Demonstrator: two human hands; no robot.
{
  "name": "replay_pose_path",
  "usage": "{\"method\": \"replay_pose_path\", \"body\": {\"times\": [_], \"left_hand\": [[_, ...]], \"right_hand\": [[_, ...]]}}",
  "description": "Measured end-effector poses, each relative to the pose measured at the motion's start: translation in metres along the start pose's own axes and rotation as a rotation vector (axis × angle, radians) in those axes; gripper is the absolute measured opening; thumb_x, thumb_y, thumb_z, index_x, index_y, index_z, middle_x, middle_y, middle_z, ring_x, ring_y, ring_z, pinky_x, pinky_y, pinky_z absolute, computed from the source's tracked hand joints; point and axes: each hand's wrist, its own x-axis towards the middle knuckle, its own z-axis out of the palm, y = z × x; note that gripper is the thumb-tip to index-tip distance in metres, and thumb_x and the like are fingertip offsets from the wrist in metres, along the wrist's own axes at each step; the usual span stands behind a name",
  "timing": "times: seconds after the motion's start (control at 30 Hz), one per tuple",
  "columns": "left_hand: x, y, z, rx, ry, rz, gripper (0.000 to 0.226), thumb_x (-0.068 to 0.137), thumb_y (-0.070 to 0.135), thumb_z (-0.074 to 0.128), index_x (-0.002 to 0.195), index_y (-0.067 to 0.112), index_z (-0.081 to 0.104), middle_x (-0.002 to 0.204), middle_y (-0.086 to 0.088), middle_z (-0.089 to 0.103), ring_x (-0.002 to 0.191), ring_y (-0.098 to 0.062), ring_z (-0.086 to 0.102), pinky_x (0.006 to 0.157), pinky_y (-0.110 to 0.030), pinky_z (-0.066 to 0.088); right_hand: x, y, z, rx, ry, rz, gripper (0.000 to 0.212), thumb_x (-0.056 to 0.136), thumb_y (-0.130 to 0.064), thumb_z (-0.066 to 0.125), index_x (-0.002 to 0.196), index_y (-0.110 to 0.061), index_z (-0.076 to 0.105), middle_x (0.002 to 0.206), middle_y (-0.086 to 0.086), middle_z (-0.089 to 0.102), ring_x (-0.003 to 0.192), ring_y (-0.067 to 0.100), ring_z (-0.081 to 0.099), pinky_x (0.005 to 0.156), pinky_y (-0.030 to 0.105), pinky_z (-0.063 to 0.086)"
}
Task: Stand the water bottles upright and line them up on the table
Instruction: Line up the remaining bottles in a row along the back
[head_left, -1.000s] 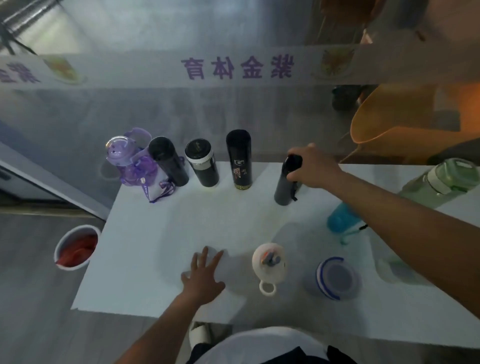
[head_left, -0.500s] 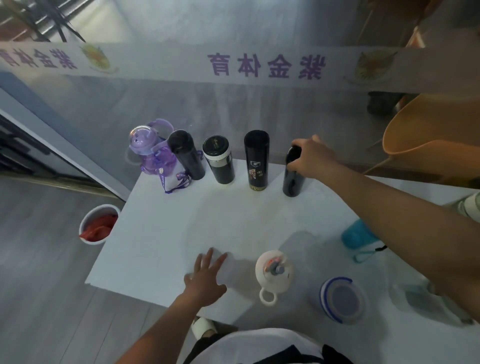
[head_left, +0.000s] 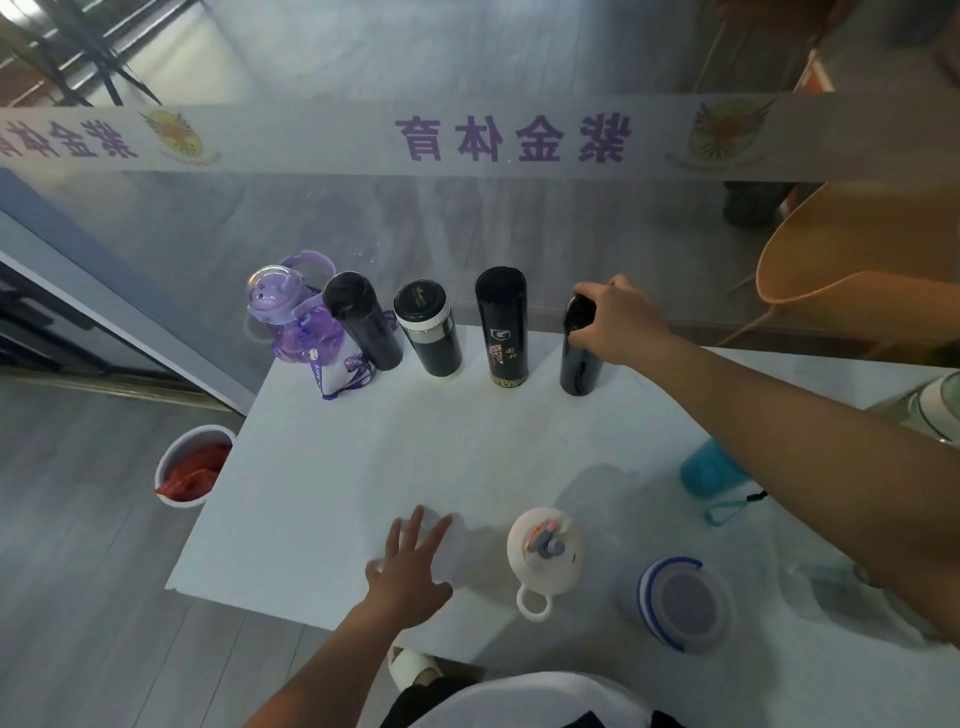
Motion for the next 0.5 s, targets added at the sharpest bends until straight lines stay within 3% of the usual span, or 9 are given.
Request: {"method": "replay_pose_path", "body": {"times": [0.2,0.4,0.5], "left_hand": [[0.000,0.002,-0.007,-0.011,-0.027,0.001,0.084,0.088,0.045,0.059,0.151,0.051,0.003,0.164,0.010,-0.014,0.151,-0.025,-0.009,0.114,-0.064,0.020],[0.011,0.004,-0.015,0.016,0.000,0.058,0.080,0.089,0.047,0.056,0.153,0.047,0.007,0.165,0.004,-0.009,0.151,-0.027,-0.010,0.117,-0.062,0.008],[0.019,0.004,-0.019,0.015,-0.010,0.113,0.082,0.089,0.045,0.056,0.153,0.047,0.005,0.164,0.005,-0.014,0.151,-0.027,-0.014,0.118,-0.062,0.005]], "right_hand": [[-0.013,-0.008,-0.010,0.021,0.012,0.082,0.080,0.079,-0.053,0.065,0.146,-0.033,0.026,0.139,0.012,0.043,0.124,0.035,0.043,0.092,0.048,0.048],[-0.091,-0.037,-0.022,0.167,0.189,0.073,0.063,0.081,-0.049,0.067,0.135,-0.024,0.046,0.135,0.007,0.050,0.119,0.028,0.049,0.095,0.040,0.047],[-0.151,-0.061,-0.005,0.216,0.075,0.127,0.059,0.085,-0.051,0.063,0.137,-0.030,0.045,0.146,-0.002,0.042,0.129,0.020,0.044,0.104,0.034,0.037]]}}
